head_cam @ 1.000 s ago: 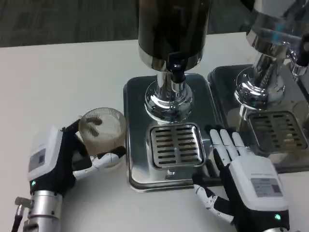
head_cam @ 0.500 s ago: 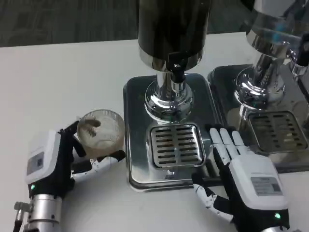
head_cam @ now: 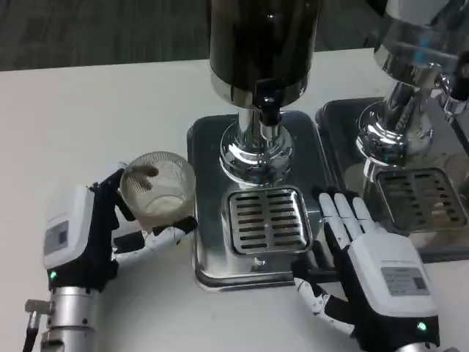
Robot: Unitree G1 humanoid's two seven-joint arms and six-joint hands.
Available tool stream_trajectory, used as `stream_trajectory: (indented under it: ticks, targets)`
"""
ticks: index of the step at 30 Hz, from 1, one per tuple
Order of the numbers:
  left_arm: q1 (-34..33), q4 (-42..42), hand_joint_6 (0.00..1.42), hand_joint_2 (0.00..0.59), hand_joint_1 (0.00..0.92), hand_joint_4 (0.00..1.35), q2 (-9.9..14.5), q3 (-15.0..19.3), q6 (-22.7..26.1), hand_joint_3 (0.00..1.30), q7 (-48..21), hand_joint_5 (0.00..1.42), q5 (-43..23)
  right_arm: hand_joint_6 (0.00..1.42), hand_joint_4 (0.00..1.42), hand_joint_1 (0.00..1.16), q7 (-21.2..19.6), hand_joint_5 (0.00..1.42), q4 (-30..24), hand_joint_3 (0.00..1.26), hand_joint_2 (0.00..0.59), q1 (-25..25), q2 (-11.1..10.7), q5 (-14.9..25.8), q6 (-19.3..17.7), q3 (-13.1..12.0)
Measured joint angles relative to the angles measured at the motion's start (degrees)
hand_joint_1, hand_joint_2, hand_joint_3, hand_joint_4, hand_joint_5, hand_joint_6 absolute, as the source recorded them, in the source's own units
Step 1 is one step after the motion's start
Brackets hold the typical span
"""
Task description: Grasp the cup under the faucet to collect the drink, then remove the cup.
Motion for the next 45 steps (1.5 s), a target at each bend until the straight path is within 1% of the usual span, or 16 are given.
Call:
stream_trajectory:
  ticks: [9,14,21,25,33,36,38,41,45]
  targets:
    - [1.12,-1.86,1.10,0.022,0.541,0.66,-0.12,-0.02,-0.02,0.52,0.87,0.88,1.63,0.21,0.00,0.40,0.00,0.00,0.01,0.00,0.440,-0.03,-0.09,0.08,-0.01,-0.04]
    - [0.90,-2.04,1.10,0.022,0.539,0.66,-1.22,-0.44,-0.22,0.52,0.87,0.88,1.98,0.21,0.00,0.40,-0.01,0.00,0.01,0.00,0.440,-0.06,-0.11,0.07,-0.01,-0.05]
    - [-1.36,-1.65,1.10,0.022,0.538,0.66,-2.27,-2.24,-0.51,0.51,-0.16,0.88,2.23,0.22,0.00,0.40,-0.04,0.00,-0.05,0.00,0.445,0.10,0.42,-0.05,0.01,-0.02]
    - [-2.92,-1.02,1.10,0.022,0.538,0.65,-2.81,-3.21,-0.54,0.51,-0.54,0.87,3.49,0.22,0.00,0.40,-0.05,0.00,-1.03,0.00,0.447,0.78,0.45,-0.09,0.14,-0.02]
    - [-7.26,2.25,1.10,0.026,0.531,0.66,-5.06,-5.60,-0.05,0.52,-2.74,0.87,4.37,0.22,0.00,0.39,-0.21,0.00,-1.99,0.00,0.447,1.77,0.84,-0.21,0.88,-0.03]
    - [-9.58,4.03,1.10,0.025,0.527,0.66,-5.88,-7.43,1.95,0.53,-2.39,0.88,6.49,0.22,0.00,0.39,-0.24,0.00,-2.09,0.00,0.448,2.31,0.95,-0.18,1.21,-0.13]
    - [-11.58,5.29,1.11,0.024,0.522,0.67,-7.08,-8.99,3.71,0.54,-1.97,0.89,8.11,0.22,0.00,0.39,-0.26,0.00,-2.13,0.00,0.449,2.51,1.05,-0.09,1.30,-0.28]
    - [-12.85,6.66,1.12,0.024,0.522,0.67,-8.79,-9.34,4.36,0.54,-1.99,0.89,8.18,0.22,0.00,0.39,-0.33,0.00,-2.15,0.00,0.449,2.57,1.28,-0.07,1.33,-0.32]
    - [-13.47,7.87,1.13,0.023,0.534,0.69,-9.52,-9.61,4.36,0.55,-2.00,0.91,8.10,0.22,0.00,0.39,-0.80,0.00,-2.29,0.00,0.445,3.20,1.90,-0.10,1.83,-0.37]
